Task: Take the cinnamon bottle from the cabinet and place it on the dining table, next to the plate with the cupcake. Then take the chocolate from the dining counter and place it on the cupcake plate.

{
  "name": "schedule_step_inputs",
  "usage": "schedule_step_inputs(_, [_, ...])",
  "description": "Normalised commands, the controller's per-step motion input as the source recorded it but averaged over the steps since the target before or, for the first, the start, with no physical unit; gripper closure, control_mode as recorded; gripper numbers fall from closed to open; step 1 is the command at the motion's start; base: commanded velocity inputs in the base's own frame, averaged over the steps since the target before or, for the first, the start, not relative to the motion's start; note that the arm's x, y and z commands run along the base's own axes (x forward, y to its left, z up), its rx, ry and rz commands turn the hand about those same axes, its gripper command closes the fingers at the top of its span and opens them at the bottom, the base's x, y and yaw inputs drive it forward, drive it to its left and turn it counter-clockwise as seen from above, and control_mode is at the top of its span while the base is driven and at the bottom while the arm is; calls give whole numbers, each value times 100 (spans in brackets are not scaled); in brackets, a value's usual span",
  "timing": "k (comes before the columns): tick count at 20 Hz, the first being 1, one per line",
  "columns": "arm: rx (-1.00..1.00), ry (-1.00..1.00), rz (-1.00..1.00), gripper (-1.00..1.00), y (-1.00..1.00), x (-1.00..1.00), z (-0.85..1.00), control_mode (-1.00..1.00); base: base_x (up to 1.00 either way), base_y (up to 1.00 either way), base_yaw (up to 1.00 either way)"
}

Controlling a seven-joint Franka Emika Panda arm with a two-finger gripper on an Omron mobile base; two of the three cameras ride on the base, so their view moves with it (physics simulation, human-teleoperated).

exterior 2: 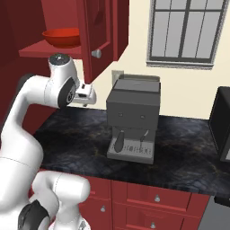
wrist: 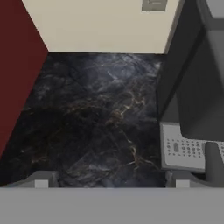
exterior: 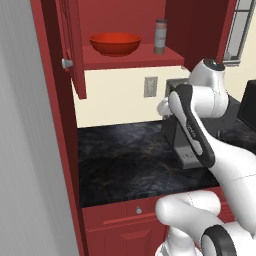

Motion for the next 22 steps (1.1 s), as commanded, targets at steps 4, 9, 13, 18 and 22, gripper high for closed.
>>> schedule_step_inputs(4, [0, -23, -10, -100, 22, -1, 42, -100, 0, 0, 0])
schedule_step_inputs(9, [0, -9, -14, -100, 17, 5, 68, -100, 0, 0, 0])
schedule_step_inputs(13, [0, -5, -8, -100, 12, 12, 78, -100, 0, 0, 0])
schedule_step_inputs(18, [-1, -4, -9, -100, 9, 10, 79, -100, 0, 0, 0])
schedule_step_inputs(22, [-3, -24, -3, -100, 12, 10, 59, -100, 0, 0, 0])
